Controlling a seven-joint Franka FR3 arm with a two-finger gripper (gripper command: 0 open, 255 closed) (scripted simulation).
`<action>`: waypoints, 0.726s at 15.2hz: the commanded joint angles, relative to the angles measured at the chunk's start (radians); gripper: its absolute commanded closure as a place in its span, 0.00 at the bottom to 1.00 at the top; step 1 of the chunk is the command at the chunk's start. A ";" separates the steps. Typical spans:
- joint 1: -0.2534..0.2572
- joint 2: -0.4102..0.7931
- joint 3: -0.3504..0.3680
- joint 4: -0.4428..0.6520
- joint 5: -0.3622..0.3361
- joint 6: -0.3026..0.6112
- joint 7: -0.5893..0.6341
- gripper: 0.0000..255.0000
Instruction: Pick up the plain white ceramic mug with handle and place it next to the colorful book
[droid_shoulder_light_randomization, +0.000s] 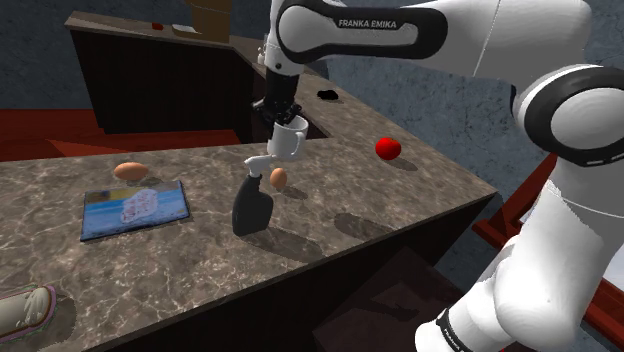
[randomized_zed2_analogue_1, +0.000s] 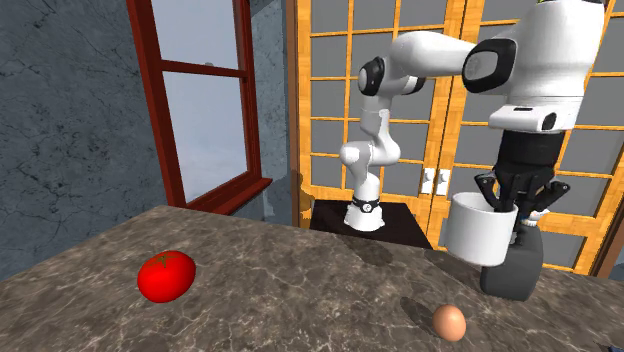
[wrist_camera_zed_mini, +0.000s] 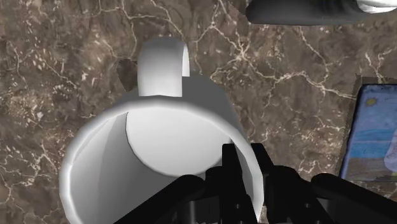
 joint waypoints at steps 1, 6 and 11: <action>0.022 0.076 0.009 0.107 -0.015 -0.032 0.030 1.00; 0.097 0.324 0.016 0.482 -0.060 -0.163 0.087 1.00; 0.091 0.308 0.015 0.388 -0.057 -0.086 0.089 1.00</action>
